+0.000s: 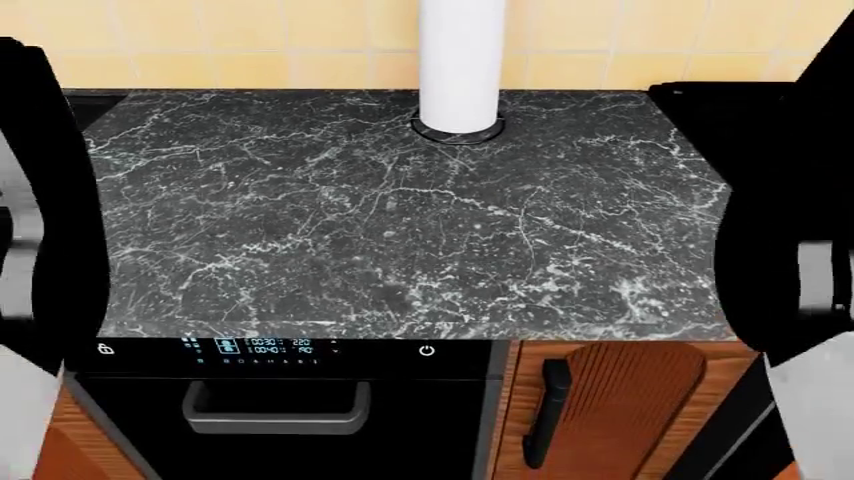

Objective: Pick and place the shaker into the drawer. Then close the cabinet.

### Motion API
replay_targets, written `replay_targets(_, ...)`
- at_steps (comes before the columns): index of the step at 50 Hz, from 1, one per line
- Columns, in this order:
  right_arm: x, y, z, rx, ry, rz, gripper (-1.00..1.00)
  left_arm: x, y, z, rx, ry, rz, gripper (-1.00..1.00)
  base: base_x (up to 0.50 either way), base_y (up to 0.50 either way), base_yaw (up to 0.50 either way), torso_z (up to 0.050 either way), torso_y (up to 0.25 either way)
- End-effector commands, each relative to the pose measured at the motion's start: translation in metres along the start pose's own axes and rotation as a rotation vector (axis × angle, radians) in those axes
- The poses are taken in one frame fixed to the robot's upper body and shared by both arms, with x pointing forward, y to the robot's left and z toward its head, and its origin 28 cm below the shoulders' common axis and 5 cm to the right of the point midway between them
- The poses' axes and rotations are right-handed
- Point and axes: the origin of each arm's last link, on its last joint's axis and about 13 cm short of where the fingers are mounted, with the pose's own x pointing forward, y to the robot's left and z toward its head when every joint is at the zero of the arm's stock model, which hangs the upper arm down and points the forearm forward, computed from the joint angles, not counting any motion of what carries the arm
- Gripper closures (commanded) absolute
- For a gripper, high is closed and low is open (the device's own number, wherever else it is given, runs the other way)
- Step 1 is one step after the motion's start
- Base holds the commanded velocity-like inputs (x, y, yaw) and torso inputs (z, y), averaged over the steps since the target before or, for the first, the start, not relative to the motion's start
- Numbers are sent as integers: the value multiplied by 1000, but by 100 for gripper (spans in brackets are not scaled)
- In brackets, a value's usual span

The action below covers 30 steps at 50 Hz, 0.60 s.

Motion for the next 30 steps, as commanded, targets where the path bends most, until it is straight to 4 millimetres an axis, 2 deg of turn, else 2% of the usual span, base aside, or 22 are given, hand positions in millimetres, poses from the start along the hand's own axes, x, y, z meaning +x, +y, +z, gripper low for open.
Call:
replay_targets(1, -91, 36, -78, 100, 105, 25, 100, -129, 21, -64, 0, 84, -154, 100, 0, 0, 0, 0, 0)
replay_targets(10, -175, 54, -135, 137, 192, 16, 100, -237, 42, -98, 32, 194, -219, 100, 0, 0, 0, 0, 0)
replay_targets(13, -198, 61, -148, 151, 240, 28, 100, -262, 49, -108, 20, 247, -211, 100, 0, 0, 0, 0, 0)
replay_targets(18, -208, 56, -155, 180, 282, 19, 100, -279, 57, -118, 4, 295, -182, 100, 0, 0, 0, 0, 0)
replay_targets(30, -220, 50, -164, 230, 332, 29, 100, -296, 65, -137, 8, 358, -156, 100, 0, 0, 0, 1, 0)
